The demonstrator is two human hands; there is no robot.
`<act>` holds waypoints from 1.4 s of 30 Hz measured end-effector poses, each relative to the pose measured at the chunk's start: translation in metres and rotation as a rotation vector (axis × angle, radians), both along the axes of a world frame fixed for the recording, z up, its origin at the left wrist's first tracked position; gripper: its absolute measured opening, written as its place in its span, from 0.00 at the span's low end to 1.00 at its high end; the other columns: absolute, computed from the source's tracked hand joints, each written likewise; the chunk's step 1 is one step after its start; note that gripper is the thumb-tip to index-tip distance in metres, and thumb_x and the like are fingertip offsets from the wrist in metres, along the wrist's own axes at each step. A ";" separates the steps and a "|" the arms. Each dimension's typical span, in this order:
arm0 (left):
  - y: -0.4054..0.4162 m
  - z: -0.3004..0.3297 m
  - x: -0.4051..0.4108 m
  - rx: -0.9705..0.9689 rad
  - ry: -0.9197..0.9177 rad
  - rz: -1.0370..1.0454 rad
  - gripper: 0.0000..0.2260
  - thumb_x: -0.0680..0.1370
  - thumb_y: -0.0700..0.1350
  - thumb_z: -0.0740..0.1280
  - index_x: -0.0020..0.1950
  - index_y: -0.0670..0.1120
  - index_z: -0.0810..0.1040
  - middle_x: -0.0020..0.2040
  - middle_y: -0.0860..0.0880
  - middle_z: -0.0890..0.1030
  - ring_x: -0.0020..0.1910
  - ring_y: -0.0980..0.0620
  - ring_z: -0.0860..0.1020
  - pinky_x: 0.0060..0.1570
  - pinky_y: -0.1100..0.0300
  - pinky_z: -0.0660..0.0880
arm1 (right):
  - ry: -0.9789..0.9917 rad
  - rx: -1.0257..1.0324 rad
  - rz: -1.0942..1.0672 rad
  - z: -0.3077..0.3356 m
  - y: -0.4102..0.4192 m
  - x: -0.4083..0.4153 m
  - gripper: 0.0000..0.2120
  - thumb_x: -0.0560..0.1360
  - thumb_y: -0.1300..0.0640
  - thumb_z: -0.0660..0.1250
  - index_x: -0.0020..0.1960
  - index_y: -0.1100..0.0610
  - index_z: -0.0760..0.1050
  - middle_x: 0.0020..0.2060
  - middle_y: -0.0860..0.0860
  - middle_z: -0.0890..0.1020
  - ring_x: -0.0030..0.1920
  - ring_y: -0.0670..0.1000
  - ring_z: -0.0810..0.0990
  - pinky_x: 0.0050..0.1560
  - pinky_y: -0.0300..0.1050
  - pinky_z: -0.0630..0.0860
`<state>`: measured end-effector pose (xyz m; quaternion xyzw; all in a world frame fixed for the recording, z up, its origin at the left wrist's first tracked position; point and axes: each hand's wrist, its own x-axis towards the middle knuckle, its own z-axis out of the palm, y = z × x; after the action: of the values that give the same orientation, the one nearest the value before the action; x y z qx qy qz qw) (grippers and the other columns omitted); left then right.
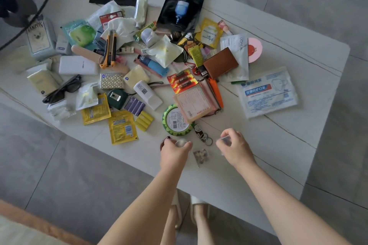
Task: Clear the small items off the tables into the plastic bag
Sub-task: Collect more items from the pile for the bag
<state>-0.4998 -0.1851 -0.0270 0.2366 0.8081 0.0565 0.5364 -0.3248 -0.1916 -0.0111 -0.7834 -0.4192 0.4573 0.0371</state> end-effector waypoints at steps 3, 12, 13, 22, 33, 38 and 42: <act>-0.008 0.012 -0.016 -0.016 0.015 -0.001 0.23 0.67 0.58 0.71 0.55 0.47 0.71 0.46 0.48 0.80 0.41 0.48 0.81 0.45 0.51 0.81 | 0.054 -0.047 -0.023 0.010 -0.006 -0.008 0.05 0.71 0.49 0.62 0.40 0.48 0.68 0.45 0.49 0.77 0.45 0.51 0.76 0.42 0.44 0.68; -0.036 0.022 -0.049 -0.012 -0.053 0.086 0.22 0.72 0.60 0.68 0.59 0.48 0.74 0.52 0.45 0.79 0.49 0.44 0.79 0.41 0.57 0.74 | 0.112 -0.164 -0.337 0.014 -0.032 -0.040 0.13 0.75 0.47 0.63 0.42 0.57 0.71 0.38 0.53 0.79 0.37 0.53 0.76 0.35 0.41 0.69; -0.038 0.021 -0.051 -0.011 -0.048 0.091 0.21 0.72 0.60 0.68 0.58 0.48 0.74 0.52 0.45 0.79 0.52 0.43 0.78 0.47 0.54 0.73 | 0.105 -0.172 -0.328 0.014 -0.034 -0.043 0.13 0.74 0.46 0.65 0.45 0.56 0.70 0.41 0.52 0.78 0.39 0.52 0.77 0.37 0.42 0.70; -0.042 0.007 -0.067 0.011 -0.110 0.201 0.22 0.70 0.59 0.72 0.55 0.47 0.71 0.48 0.50 0.75 0.45 0.52 0.77 0.42 0.56 0.79 | -0.037 -0.167 -0.234 -0.008 -0.029 -0.075 0.37 0.66 0.40 0.72 0.66 0.55 0.61 0.62 0.57 0.67 0.57 0.59 0.75 0.50 0.50 0.76; -0.037 -0.006 -0.074 0.040 -0.141 0.194 0.22 0.70 0.56 0.73 0.55 0.46 0.72 0.46 0.52 0.75 0.42 0.55 0.77 0.41 0.60 0.77 | 0.203 -0.163 -0.303 -0.018 -0.026 -0.075 0.15 0.74 0.46 0.63 0.55 0.55 0.71 0.54 0.55 0.80 0.50 0.55 0.77 0.45 0.42 0.69; -0.032 -0.017 -0.071 0.036 -0.116 0.161 0.21 0.70 0.57 0.73 0.54 0.46 0.73 0.46 0.50 0.77 0.43 0.55 0.76 0.47 0.57 0.76 | 0.246 -0.180 -0.270 -0.029 -0.022 -0.084 0.24 0.76 0.42 0.60 0.63 0.57 0.68 0.57 0.56 0.77 0.55 0.55 0.75 0.49 0.44 0.70; -0.028 -0.023 -0.066 0.055 -0.162 0.154 0.20 0.69 0.56 0.75 0.52 0.47 0.73 0.45 0.52 0.77 0.42 0.57 0.76 0.44 0.60 0.73 | 0.311 -0.195 -0.284 -0.038 -0.021 -0.096 0.19 0.77 0.42 0.58 0.57 0.57 0.70 0.54 0.55 0.79 0.53 0.55 0.76 0.50 0.45 0.71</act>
<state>-0.5660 -0.2126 -0.0502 0.1830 0.7761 0.1386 0.5874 -0.4208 -0.2122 -0.0488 -0.7545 -0.2477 0.6011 0.0897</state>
